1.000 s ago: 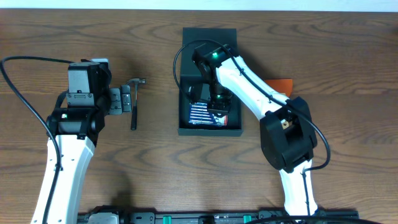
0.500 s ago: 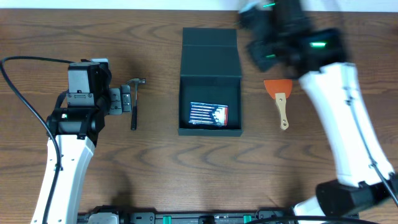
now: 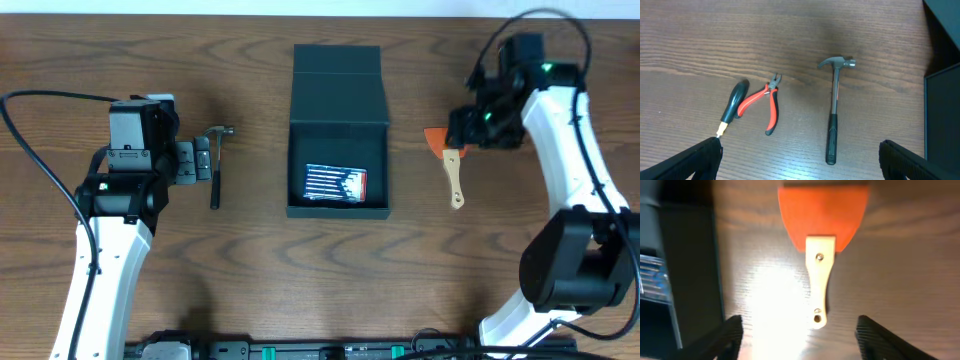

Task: Pack container

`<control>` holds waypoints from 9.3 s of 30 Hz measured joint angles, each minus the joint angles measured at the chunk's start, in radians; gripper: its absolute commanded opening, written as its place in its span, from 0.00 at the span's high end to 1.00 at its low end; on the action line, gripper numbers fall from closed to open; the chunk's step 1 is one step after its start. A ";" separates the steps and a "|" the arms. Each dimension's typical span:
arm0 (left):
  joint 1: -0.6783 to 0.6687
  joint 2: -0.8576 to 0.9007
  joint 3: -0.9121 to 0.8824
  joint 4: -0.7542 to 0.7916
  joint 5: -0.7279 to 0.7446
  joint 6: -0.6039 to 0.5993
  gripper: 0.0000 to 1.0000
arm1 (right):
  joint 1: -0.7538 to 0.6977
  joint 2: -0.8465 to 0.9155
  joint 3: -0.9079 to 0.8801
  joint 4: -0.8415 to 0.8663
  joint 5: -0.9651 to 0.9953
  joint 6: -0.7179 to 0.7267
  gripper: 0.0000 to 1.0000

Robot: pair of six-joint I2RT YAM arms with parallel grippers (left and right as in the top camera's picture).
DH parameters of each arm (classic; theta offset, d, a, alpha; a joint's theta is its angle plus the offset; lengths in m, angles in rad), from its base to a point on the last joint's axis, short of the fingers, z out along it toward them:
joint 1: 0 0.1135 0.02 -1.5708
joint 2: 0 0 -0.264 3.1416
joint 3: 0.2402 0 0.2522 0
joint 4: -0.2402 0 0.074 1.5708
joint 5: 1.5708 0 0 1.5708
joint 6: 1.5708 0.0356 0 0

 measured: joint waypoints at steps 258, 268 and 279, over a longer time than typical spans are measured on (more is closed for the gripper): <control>-0.083 0.859 0.406 -0.071 -0.066 0.054 0.14 | -0.185 -0.023 0.200 0.050 -0.103 0.140 0.07; -0.038 0.859 0.406 -0.043 0.086 -0.022 0.16 | -0.184 -0.023 0.200 0.045 -0.103 0.139 0.09; -0.037 0.859 0.406 -0.052 0.110 -0.034 0.22 | -0.184 -0.023 0.200 0.039 -0.103 0.139 0.10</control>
